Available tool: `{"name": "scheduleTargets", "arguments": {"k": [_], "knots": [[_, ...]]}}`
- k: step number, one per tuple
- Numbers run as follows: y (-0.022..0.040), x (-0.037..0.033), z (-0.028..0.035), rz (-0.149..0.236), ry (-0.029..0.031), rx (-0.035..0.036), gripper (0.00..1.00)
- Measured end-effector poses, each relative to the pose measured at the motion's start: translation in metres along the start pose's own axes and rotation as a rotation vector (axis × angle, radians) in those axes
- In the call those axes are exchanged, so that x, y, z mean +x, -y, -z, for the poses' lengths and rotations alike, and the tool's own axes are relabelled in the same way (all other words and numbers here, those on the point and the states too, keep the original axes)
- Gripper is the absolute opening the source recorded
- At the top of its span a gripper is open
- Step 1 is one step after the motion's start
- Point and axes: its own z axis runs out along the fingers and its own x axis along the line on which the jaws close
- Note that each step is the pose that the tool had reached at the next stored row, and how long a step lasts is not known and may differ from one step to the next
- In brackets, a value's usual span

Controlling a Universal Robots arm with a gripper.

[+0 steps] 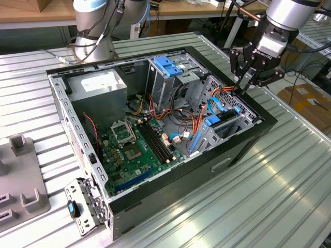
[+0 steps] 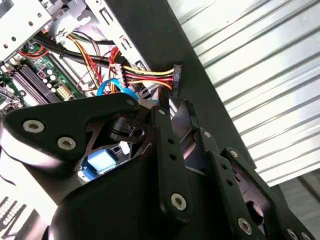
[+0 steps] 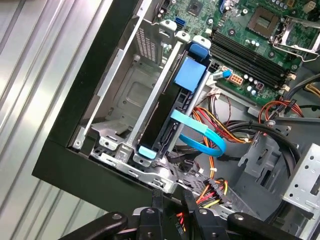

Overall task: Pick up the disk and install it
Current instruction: 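Insert the second disk wire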

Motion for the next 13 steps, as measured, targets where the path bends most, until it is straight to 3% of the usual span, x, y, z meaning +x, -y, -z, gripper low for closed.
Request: {"name": "scheduleTargets", "arguments": {"k": [2,5,11,13], "knots": [[0.0011,0.0004,0.0000,0.016,0.0012,0.0003,0.30],[0.0018,0.0008,-0.0001,0.079,0.0088,0.0031,0.30],[0.0056,0.0025,-0.0003,0.152,0.0140,0.0041,0.30],[0.0062,0.0028,-0.0006,0.209,0.0174,0.0045,0.30]]}}
